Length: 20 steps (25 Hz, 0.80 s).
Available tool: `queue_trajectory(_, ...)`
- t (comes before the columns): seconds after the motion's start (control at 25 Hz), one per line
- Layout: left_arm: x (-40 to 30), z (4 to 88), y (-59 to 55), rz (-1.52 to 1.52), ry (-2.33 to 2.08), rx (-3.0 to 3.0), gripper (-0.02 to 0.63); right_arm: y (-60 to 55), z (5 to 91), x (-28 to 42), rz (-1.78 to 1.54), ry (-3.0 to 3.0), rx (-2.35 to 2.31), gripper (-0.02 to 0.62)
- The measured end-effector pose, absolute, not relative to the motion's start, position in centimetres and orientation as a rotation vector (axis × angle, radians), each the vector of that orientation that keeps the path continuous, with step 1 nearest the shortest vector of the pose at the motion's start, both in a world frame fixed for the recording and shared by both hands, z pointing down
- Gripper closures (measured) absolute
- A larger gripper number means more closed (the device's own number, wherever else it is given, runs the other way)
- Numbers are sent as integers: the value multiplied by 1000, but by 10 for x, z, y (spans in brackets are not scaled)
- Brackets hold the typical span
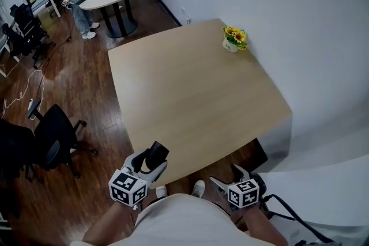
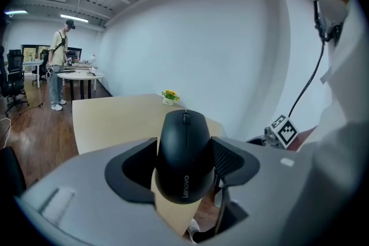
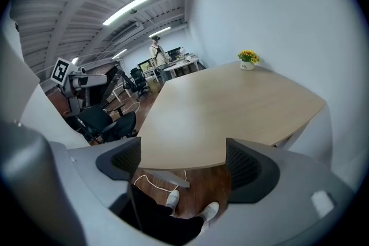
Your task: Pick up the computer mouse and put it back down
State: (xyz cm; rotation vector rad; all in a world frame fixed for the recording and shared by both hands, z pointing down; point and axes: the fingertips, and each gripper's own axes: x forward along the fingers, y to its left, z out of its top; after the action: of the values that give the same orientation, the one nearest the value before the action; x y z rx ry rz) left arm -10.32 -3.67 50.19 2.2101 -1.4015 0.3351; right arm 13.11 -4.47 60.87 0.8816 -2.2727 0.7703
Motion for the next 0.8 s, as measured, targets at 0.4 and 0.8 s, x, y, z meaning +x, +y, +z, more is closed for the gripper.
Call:
queue_trajectory(0.4,-100,496,-41,291,-1415,2226,328,-40,606,141,771,-2275,916,129)
queue_trajectory(0.8,-98,511,-42,263,-1394,2204,328,-29,610,146,781,-2271,942,129)
